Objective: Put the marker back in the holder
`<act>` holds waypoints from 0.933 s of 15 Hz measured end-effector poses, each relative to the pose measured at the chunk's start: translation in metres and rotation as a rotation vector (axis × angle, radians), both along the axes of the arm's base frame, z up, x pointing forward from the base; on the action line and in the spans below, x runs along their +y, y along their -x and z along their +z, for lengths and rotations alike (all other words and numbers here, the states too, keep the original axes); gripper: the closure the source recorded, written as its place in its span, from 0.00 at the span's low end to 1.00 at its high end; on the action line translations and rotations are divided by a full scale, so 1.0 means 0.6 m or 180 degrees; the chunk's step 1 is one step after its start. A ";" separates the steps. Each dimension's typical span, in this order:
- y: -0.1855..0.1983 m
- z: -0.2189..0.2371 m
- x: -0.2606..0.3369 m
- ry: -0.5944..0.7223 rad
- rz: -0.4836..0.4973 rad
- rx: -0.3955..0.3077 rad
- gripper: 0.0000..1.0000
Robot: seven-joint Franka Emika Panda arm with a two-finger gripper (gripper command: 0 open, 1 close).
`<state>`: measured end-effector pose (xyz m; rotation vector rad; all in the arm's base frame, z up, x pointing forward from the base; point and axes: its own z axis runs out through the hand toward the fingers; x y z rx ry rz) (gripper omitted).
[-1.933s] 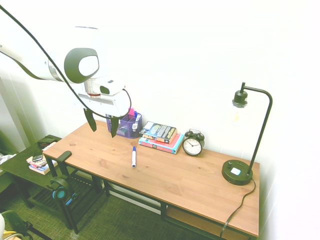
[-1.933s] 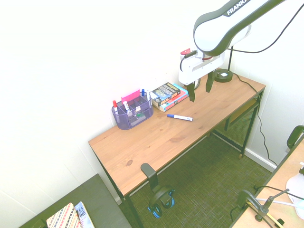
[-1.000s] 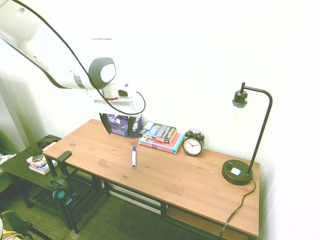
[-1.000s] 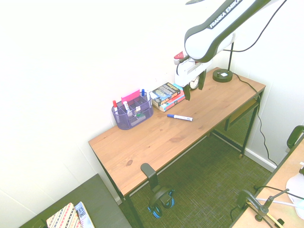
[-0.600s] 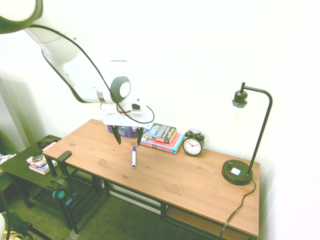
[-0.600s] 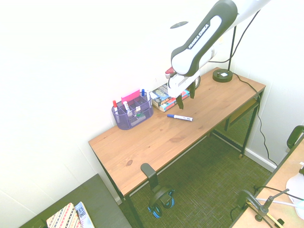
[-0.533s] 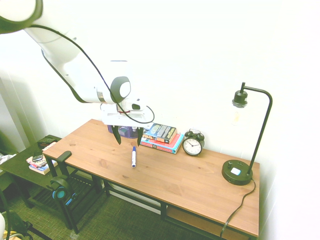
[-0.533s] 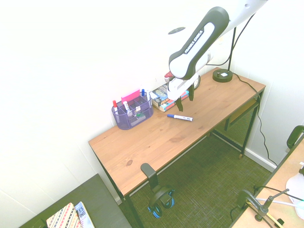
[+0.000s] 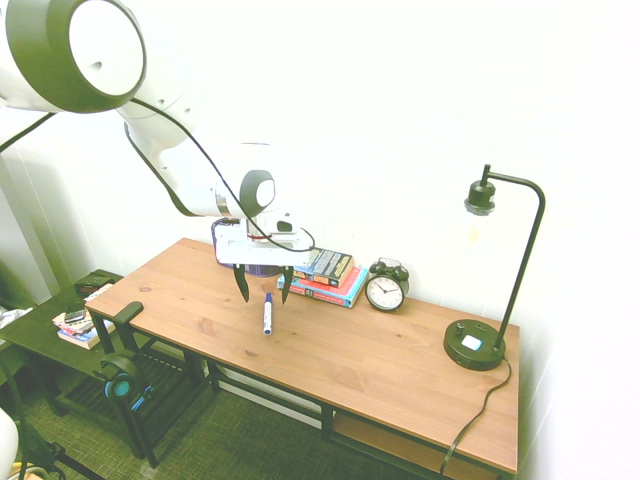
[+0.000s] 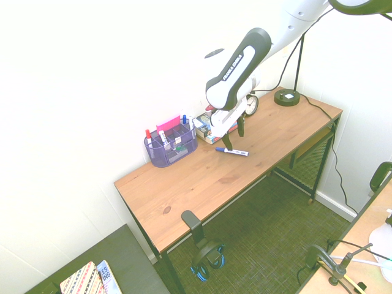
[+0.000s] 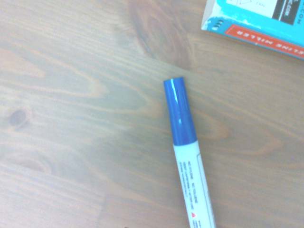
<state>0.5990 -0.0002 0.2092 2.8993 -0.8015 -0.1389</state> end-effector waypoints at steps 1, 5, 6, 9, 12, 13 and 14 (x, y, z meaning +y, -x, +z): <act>-0.008 -0.005 -0.002 -0.0003 -0.0002 0.0029 0.00; -0.020 -0.045 -0.003 0.0009 0.0005 0.0132 0.00; -0.022 -0.056 -0.004 0.0021 0.0009 0.0152 0.00; -0.030 -0.071 -0.007 0.0047 0.0030 0.0167 1.00; -0.032 -0.080 -0.012 0.0070 0.0029 0.0184 1.00; -0.032 -0.083 -0.013 0.0076 0.0030 0.0191 1.00; -0.033 -0.084 -0.013 0.0080 0.0030 0.0192 1.00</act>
